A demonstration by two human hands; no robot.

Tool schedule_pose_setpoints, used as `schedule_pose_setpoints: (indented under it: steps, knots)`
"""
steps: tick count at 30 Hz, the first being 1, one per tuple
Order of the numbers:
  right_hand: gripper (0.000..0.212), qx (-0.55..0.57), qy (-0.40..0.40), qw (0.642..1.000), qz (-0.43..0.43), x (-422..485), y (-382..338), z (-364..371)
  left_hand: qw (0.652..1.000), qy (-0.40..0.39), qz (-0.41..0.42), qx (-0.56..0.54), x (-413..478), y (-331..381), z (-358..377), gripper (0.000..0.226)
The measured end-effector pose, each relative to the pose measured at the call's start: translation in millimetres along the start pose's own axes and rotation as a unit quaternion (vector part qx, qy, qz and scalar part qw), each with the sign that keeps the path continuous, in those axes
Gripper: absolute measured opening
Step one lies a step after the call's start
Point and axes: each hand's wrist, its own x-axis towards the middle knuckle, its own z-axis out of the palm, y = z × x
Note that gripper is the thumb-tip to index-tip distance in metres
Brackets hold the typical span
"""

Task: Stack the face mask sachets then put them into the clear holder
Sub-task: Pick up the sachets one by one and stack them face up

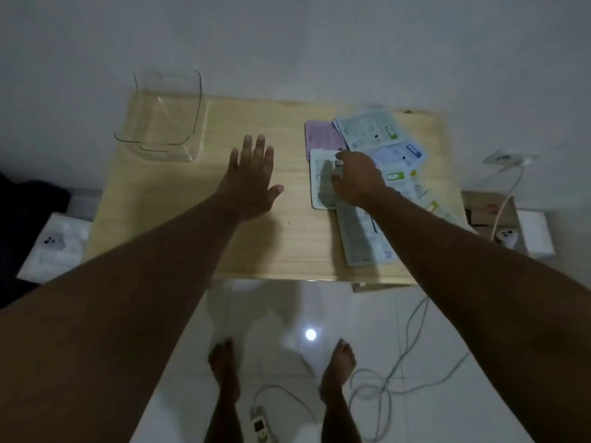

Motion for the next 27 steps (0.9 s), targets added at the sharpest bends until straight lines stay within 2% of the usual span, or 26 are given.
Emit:
schedule_pose_setpoints:
  steps: [7,11,14,17,22,25,27]
  knots:
    - [0.087,-0.038,-0.056,0.992,0.104,41,1,10,1.0,-0.026,-0.009,-0.007,37,-20,27,0.075]
    - [0.094,-0.028,-0.081,0.987,0.132,58,6,8,0.998,-0.039,-0.04,-0.02,50,-34,33,0.078]
    - [0.087,0.003,-0.105,0.988,0.115,67,8,5,0.997,-0.052,-0.05,-0.033,54,-42,42,0.08]
    - [0.085,-0.046,-0.098,0.99,0.094,71,15,-1,0.997,-0.049,-0.048,-0.042,54,-43,53,0.081]
    - [0.036,-0.144,-0.076,0.986,0.046,80,21,-10,0.997,-0.036,-0.034,-0.052,53,-44,63,0.078]
    - [0.022,-0.068,-0.054,0.996,0.022,80,22,-15,0.997,-0.031,-0.028,-0.063,54,-47,63,0.079]
    - [0.029,0.003,-0.06,0.998,0.013,77,21,-16,0.997,-0.028,-0.027,-0.07,54,-48,63,0.08]
